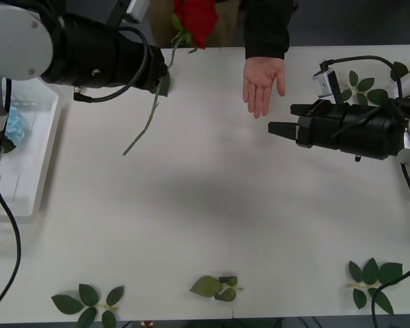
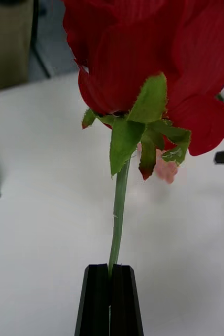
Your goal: Place the red flowers into the right box and the blue flowers into the left box. If a person shows an open palm, hand one flower to the person first, then continue sorting.
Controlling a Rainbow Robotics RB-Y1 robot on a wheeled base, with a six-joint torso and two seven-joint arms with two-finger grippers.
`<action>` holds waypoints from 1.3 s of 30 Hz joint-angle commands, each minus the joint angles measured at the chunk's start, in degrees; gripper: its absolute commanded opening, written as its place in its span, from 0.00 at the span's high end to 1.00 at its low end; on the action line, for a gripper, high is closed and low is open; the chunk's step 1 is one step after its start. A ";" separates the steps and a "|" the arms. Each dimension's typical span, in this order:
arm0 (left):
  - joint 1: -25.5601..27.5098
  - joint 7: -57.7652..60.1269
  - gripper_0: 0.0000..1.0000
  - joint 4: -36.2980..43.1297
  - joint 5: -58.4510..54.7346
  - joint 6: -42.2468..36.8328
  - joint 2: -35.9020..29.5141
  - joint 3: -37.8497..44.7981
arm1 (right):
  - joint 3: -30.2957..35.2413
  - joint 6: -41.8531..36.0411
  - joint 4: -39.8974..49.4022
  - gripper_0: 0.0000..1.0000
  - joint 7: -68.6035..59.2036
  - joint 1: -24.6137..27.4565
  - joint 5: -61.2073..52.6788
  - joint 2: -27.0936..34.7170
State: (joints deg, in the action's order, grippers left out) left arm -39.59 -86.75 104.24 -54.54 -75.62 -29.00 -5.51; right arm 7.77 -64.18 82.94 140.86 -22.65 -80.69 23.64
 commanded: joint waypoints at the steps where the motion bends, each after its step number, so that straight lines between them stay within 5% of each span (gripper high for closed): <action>1: 4.61 -11.43 1.00 3.43 -7.42 7.94 3.69 3.13 | 0.85 0.37 1.26 0.00 -1.20 -0.55 0.27 -0.96; 7: 6.36 -29.00 1.00 3.34 -17.62 16.91 3.87 2.87 | 0.85 -2.53 1.26 0.00 -1.29 -0.55 -3.50 -0.96; 17: 6.36 -41.31 1.00 3.34 -22.36 28.60 8.52 -1.70 | 3.57 -11.76 0.99 0.00 -0.93 0.15 -20.56 -0.96; 26: 6.10 -41.13 1.00 2.99 -17.79 37.91 13.45 -8.20 | -4.16 -6.57 -6.65 0.00 13.74 0.15 -36.82 -2.19; 39: 6.19 -41.31 1.00 2.02 -17.00 44.42 14.32 -14.80 | -13.04 3.45 -8.32 0.00 14.14 -1.96 -44.29 -4.39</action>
State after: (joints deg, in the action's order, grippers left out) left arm -33.55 -126.50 105.43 -72.05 -32.11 -16.10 -19.44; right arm -2.33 -62.10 73.85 155.38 -22.65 -122.45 20.41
